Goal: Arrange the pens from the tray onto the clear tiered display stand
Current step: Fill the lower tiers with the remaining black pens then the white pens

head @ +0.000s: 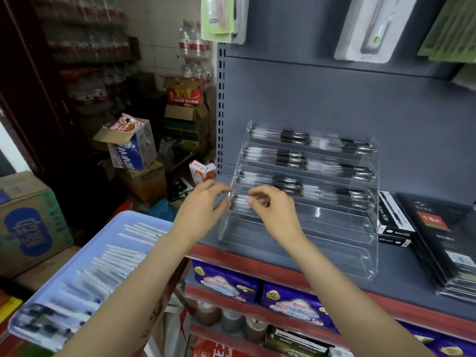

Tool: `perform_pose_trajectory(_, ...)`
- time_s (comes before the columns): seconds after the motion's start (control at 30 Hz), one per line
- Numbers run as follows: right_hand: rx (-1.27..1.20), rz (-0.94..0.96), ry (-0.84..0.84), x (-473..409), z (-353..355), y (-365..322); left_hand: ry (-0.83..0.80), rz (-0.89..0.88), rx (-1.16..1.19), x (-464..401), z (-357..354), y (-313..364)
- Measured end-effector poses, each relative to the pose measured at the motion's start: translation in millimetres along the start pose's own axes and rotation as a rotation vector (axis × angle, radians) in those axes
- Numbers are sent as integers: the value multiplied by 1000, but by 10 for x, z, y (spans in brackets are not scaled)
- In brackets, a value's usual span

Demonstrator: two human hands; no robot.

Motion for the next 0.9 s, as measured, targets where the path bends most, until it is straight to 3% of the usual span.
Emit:
perform_pose_trajectory(0.3, -81, 9, -371, 112, -2156, -896, -13, 367, 82, 1407, 480, -1898)
perform_pose_trajectory(0.5, 1, -110, -653, 326, -3680, -968, -186, 572, 82, 2475, 473, -3170)
perform_pose_trajectory(0.8, 182, -156, -724, 515, -4550, -964, -511, 459, -67, 3097, 106, -3665)
perform_pose_trajectory(0.9, 229, -162, -766, 579, -4693, -952, -515, 416, -76, 3146, 37, -3683)
Point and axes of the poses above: each hand's wrist, its own x-axis away from the middle knuckle, its own z-axis out of the back of the hand, y = z × x, the point moved 9 cm from there along -x, towards the middle knuckle, and after that the axes turned 12 degrees about -y, right-handed, at the moved point
